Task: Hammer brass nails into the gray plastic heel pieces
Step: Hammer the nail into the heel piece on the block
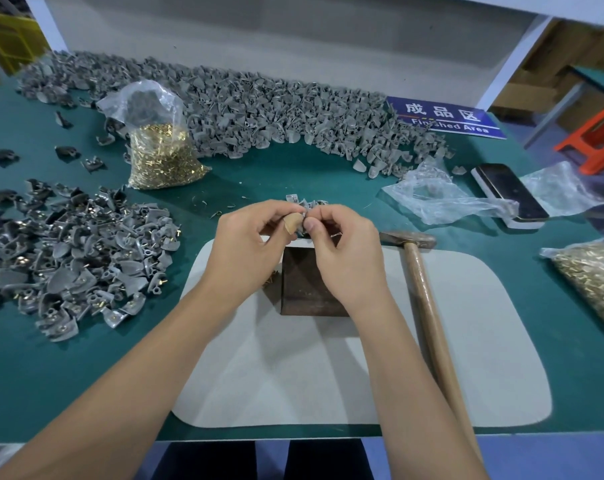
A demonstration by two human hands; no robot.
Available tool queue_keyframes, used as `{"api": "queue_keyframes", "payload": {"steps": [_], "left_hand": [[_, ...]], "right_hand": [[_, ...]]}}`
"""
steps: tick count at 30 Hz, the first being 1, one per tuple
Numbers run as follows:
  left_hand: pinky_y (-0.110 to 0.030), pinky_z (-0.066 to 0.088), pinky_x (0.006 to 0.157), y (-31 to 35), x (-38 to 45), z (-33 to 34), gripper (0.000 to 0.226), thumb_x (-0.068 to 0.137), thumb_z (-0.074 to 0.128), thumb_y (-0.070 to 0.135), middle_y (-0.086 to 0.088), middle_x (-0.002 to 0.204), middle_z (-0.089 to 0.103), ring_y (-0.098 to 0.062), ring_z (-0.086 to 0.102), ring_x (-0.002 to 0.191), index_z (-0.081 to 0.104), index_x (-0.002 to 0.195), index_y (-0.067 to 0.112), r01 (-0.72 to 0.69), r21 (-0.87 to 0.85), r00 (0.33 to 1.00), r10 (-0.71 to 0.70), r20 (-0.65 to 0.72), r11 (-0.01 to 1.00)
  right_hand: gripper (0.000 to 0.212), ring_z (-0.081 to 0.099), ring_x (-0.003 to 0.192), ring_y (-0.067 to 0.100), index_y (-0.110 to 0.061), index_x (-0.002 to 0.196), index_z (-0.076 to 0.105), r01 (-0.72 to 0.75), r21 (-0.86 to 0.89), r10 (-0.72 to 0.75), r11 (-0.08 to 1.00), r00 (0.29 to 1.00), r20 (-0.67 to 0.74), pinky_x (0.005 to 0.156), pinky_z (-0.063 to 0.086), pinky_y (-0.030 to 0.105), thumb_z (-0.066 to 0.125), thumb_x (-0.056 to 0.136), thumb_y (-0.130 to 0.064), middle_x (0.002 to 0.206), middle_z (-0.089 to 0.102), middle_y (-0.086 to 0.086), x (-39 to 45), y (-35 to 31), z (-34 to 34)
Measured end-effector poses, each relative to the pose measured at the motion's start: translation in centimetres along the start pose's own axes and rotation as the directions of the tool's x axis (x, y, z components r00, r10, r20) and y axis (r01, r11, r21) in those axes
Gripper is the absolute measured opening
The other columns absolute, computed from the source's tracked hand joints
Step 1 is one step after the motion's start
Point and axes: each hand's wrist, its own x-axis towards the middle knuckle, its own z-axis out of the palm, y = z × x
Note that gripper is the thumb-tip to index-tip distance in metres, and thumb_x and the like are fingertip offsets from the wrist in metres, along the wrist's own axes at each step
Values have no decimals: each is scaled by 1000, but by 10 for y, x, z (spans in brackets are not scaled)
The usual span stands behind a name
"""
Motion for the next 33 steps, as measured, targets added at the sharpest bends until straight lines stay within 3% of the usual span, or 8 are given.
{"api": "queue_keyframes", "payload": {"steps": [3, 8, 11, 14, 18, 24, 27, 33], "left_hand": [[-16, 54, 74, 1, -1, 5, 13, 97, 69, 18, 25, 85, 73, -2, 71, 76, 72, 100, 30, 31, -61, 999, -32, -28, 998], [-21, 57, 79, 0, 0, 3, 13, 96, 70, 17, 25, 87, 73, -3, 72, 81, 74, 104, 28, -7, -16, 1000, 6, -14, 1000], [-29, 59, 81, -1, 1, 0, 12, 96, 71, 15, 21, 89, 73, -5, 72, 84, 77, 105, 19, -41, 28, 999, 41, 11, 999], [-22, 57, 81, -2, 1, 0, 13, 96, 72, 15, 21, 90, 72, -2, 72, 84, 76, 105, 23, -70, 46, 998, 70, -6, 996], [-14, 53, 77, -5, 0, 6, 13, 96, 71, 16, 27, 87, 72, 0, 71, 79, 74, 104, 25, -36, -11, 999, 36, -35, 999], [-26, 59, 80, -4, 0, 7, 15, 96, 68, 25, 28, 89, 72, -4, 72, 81, 72, 105, 36, -43, -9, 998, 42, -37, 999], [-31, 60, 80, -6, 0, 9, 14, 95, 69, 25, 23, 89, 73, -7, 72, 80, 74, 106, 33, -26, -30, 999, 25, -41, 999], [-15, 54, 76, -5, 3, 8, 13, 95, 70, 17, 20, 90, 75, -3, 72, 78, 74, 104, 27, 52, -94, 998, -55, -32, 994]], "right_hand": [[10, 67, 88, 9, -18, 93, 74, -18, 25, 18, 1000, 1000, -15, 82, 54, 29, 68, 96, -12, 89, 73, -11, 0, 1, 0], [11, 66, 86, 9, -18, 90, 73, 25, 5, -25, 1000, 998, -54, 80, 54, 29, 69, 93, -9, 87, 71, -11, -2, -1, 1], [8, 64, 83, 11, -14, 87, 72, 53, -32, -55, 998, 995, -78, 80, 54, 37, 69, 91, -8, 85, 70, -8, -4, 0, 2], [7, 64, 84, 15, -11, 89, 72, 65, -30, -67, 997, 994, -90, 81, 54, 41, 69, 91, -5, 87, 71, -2, -5, -4, 2], [6, 63, 86, 17, -7, 90, 72, 84, -51, -89, 995, 992, -94, 81, 52, 34, 69, 92, -2, 89, 70, 2, -6, -7, 1], [5, 61, 87, 18, -3, 92, 72, 67, -81, -75, 994, 993, -94, 81, 50, 33, 68, 94, -2, 90, 69, 5, -8, -9, 2], [5, 62, 88, 18, -4, 93, 71, 74, -87, -83, 994, 991, -107, 82, 50, 35, 67, 94, -2, 91, 69, 4, -9, -9, 3], [5, 67, 90, 12, -14, 97, 71, 1, 53, 3, 999, 998, -61, 83, 56, 40, 68, 96, -10, 92, 71, -5, -4, -2, 0]]}}
